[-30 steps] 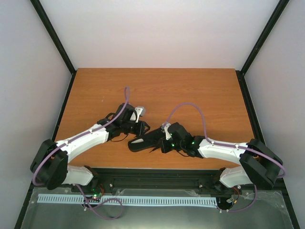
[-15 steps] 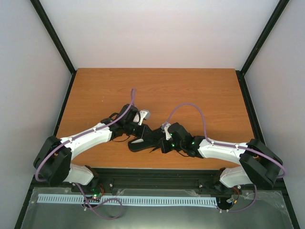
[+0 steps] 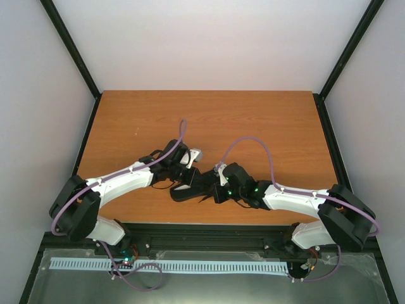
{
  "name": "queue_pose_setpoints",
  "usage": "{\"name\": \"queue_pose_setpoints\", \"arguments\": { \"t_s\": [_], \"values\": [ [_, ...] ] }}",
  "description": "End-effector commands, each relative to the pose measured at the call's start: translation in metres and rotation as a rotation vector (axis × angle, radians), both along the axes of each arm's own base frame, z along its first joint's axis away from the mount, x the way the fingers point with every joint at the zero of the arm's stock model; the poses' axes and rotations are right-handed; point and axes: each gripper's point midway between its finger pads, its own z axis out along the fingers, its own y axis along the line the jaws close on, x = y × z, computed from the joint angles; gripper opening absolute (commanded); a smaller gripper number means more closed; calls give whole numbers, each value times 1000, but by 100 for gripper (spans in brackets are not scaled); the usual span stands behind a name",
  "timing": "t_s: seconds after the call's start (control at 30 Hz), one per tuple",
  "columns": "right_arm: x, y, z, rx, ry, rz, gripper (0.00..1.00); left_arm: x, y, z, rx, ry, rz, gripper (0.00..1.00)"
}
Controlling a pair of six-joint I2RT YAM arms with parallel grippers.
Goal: Tie the shoes
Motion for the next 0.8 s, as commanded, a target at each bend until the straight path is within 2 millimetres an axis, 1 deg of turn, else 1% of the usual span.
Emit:
{"name": "queue_pose_setpoints", "arguments": {
  "t_s": [0.0, 0.17, 0.4, 0.6, 0.77],
  "values": [
    [4, 0, 1, 19, -6, -17, 3, 3, -5, 6, 15, -24, -16, 18],
    [4, 0, 2, 20, -7, -16, 3, 2, -5, 6, 16, -22, -18, 18],
    [4, 0, 1, 19, -6, -16, 3, 1, -4, 1, 26, -12, -20, 18],
    [4, 1, 2, 22, -5, -14, 3, 4, -5, 0, 30, -17, -20, 19],
    [4, 1, 2, 24, -5, -12, 3, 5, -5, -5, 47, -12, -19, 19]
  ]
}}
